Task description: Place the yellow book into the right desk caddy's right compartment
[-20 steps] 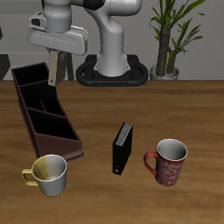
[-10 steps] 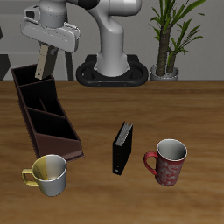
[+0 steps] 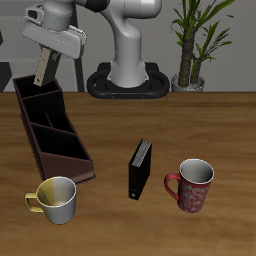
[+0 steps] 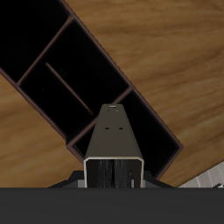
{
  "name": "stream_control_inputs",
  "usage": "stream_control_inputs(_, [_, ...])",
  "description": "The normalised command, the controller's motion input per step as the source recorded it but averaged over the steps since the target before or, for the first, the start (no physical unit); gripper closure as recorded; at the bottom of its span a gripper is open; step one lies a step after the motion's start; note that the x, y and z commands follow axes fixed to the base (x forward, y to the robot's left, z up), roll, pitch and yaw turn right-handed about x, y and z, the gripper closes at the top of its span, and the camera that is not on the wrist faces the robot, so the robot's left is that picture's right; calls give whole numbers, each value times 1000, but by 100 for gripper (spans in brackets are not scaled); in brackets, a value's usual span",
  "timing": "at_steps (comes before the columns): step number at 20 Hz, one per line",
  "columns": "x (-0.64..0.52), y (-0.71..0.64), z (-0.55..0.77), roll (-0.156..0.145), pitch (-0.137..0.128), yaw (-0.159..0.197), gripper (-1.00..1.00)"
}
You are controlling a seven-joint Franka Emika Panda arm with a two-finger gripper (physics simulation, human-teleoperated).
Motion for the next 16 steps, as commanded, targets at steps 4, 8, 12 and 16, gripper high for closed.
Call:
stream_control_inputs(4, [-86,-274,23,-53,-11,12,100])
stream_control_inputs(8, [-12,-406,-42,-87,4,1,100])
stream_control_inputs(12, [7,-154,-93,-34,6,-13,100])
stream_control_inputs(16, [31,58,-142,5,17,-12,100])
